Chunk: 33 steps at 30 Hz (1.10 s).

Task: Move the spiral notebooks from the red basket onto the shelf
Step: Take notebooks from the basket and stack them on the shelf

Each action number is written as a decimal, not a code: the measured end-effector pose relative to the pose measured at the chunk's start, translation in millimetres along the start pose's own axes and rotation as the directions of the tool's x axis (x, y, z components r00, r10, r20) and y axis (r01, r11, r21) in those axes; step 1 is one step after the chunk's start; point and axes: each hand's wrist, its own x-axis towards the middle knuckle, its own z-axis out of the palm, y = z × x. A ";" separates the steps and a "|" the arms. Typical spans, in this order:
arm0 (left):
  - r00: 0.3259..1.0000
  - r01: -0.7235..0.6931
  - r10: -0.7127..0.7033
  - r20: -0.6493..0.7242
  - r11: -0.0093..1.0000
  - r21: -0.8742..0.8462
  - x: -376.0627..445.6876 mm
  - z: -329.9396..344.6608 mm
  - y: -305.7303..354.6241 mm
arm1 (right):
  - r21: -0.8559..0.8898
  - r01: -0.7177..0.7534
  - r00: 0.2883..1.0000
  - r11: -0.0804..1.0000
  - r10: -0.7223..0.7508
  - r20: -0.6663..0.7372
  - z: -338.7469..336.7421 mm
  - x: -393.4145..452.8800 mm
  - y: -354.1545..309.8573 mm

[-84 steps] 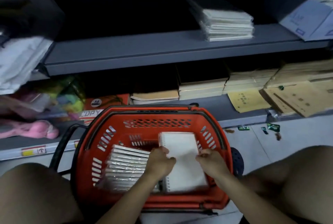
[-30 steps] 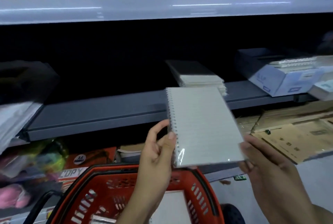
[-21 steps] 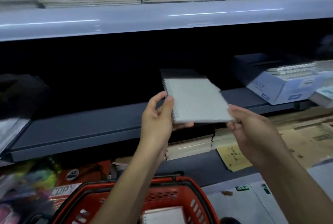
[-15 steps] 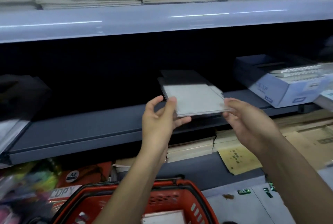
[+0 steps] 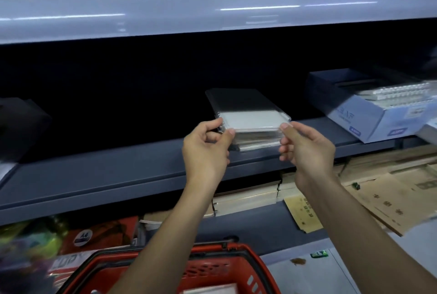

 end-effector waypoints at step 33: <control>0.972 0.232 -0.234 0.019 0.970 0.071 -103.6 -85.8 -63.0 | -0.409 -0.110 0.947 0.906 0.220 0.233 -49.4 -135.9 64.3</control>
